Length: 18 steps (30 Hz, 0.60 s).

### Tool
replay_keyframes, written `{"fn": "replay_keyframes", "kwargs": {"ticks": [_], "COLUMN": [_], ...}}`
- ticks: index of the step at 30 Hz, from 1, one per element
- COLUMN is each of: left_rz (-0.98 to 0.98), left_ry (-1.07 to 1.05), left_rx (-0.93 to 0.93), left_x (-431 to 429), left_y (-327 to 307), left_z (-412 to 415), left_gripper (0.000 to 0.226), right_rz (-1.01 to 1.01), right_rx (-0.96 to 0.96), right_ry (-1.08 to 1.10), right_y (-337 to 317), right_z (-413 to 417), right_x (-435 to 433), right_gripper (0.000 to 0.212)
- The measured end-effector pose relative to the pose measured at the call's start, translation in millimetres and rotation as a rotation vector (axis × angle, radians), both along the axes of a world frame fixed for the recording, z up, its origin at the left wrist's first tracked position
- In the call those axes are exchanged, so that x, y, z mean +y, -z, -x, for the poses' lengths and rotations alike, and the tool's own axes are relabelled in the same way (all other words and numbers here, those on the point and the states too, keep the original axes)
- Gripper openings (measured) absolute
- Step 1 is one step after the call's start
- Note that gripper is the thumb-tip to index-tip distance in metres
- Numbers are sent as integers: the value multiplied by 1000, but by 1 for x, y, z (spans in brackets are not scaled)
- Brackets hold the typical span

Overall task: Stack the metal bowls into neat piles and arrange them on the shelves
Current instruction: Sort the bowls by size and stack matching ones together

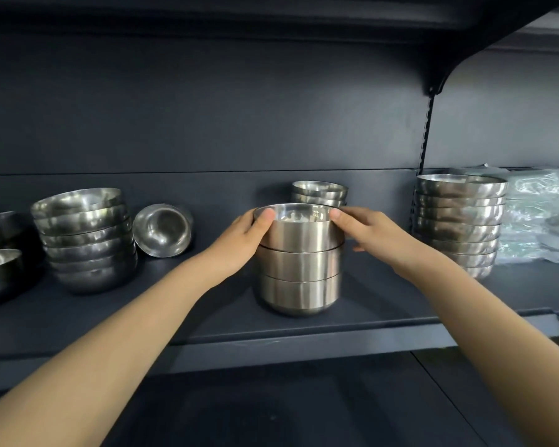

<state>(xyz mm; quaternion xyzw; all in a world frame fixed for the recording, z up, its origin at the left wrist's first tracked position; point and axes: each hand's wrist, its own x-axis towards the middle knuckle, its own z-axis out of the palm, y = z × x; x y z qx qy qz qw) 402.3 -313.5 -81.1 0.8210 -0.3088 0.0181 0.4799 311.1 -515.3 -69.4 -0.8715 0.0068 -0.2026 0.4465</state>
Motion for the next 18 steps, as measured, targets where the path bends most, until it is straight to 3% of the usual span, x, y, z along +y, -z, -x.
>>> {"fn": "replay_keyframes", "kwargs": {"ticks": [3,6,9,12,18], "left_rz": [18,26,-12,-20,-59], "left_ry": [5,14,-16,-95,-234], "left_rx": [24,58,58,12,-265], "left_x": [0,0,2,6,19], "left_y": [1,1,-1,-4,-14], "left_z": [4,6,9,13,33], "left_gripper": [50,52,66,85,45], "right_rz": [-5,-6,88,221,440], "right_rx": [8,13,-5,-119,-211], "right_ry": [-5,2,42,110,164], "right_y": [-2,-2,-5,-13,-29], "right_z": [0,-2,1,8,20], "right_x": [3,3,4,9,23], "right_gripper": [22,33,58,54,40]}}
